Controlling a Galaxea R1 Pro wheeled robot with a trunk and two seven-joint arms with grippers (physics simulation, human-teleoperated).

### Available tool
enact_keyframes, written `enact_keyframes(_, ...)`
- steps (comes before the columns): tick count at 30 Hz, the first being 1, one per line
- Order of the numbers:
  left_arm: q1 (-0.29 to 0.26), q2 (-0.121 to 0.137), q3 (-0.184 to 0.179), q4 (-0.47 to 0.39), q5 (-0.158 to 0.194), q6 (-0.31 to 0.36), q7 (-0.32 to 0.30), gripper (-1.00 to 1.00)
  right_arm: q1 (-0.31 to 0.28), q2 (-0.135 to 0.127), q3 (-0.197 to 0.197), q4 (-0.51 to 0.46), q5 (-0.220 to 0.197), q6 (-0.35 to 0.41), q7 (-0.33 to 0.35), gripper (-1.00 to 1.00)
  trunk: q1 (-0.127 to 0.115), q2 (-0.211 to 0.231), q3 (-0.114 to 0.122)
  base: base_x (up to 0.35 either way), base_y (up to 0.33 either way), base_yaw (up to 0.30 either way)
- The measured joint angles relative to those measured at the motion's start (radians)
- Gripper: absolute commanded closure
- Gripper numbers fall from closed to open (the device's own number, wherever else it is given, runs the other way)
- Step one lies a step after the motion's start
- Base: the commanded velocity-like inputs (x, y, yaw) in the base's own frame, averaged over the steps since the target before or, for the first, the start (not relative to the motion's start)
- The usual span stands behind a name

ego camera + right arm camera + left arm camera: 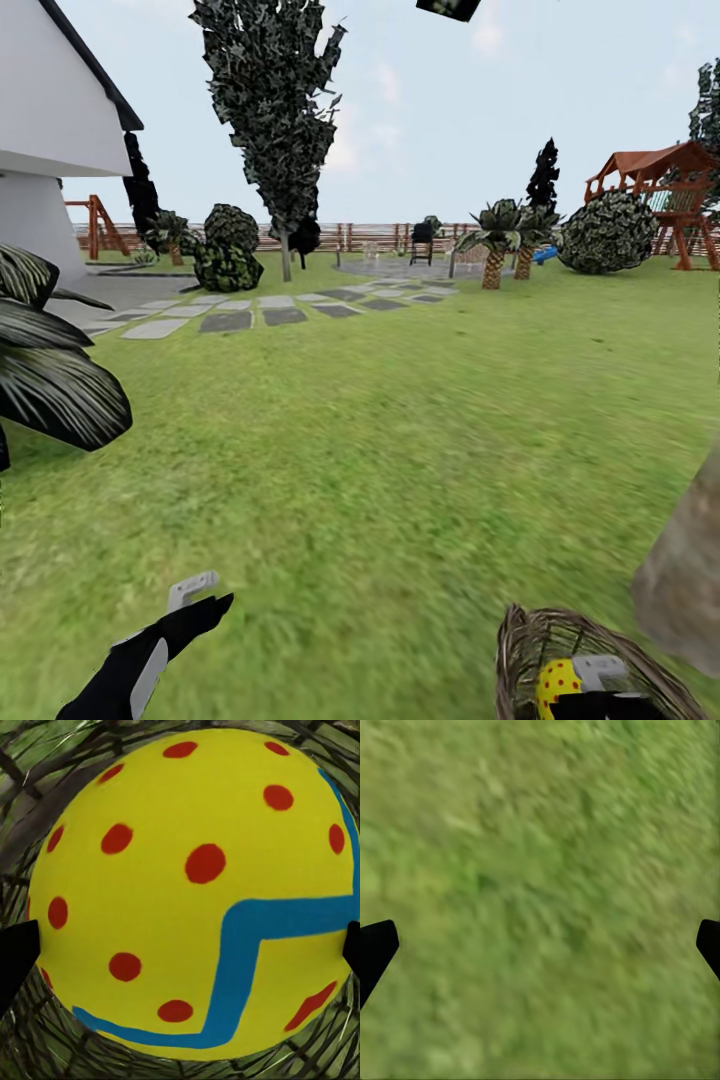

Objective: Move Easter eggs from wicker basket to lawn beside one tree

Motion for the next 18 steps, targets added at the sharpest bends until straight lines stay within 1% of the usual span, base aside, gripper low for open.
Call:
enact_keyframes(2,0.0,0.0,0.0,0.0,0.0,0.0,0.0,-1.0,0.0,-0.001,-0.001,0.0,0.0,0.0,0.0,1.0,-0.008,0.014,0.006,0.072,0.326,-0.037)
enact_keyframes(4,0.0,0.0,0.0,0.0,-0.001,0.001,0.0,-1.0,0.0,-0.001,-0.002,-0.001,-0.001,0.0,0.002,1.0,-0.015,0.028,0.013,0.102,0.329,-0.194)
enact_keyframes(9,0.0,0.0,0.0,0.0,-0.001,0.001,0.0,-1.0,0.0,-0.003,-0.002,-0.001,-0.001,0.001,0.004,1.0,-0.035,0.063,0.032,0.134,0.329,-0.265)
enact_keyframes(13,0.0,-0.001,0.0,0.001,-0.001,0.001,0.0,-1.0,0.0,-0.002,-0.002,-0.001,-0.001,0.001,0.003,1.0,-0.05,0.091,0.048,0.232,0.262,-0.27)
enact_keyframes(18,0.0,-0.001,0.0,0.002,-0.001,0.001,0.0,-1.0,0.0,-0.001,-0.002,0.0,0.0,-0.001,0.0,1.0,-0.069,0.126,0.065,0.241,0.212,-0.046)
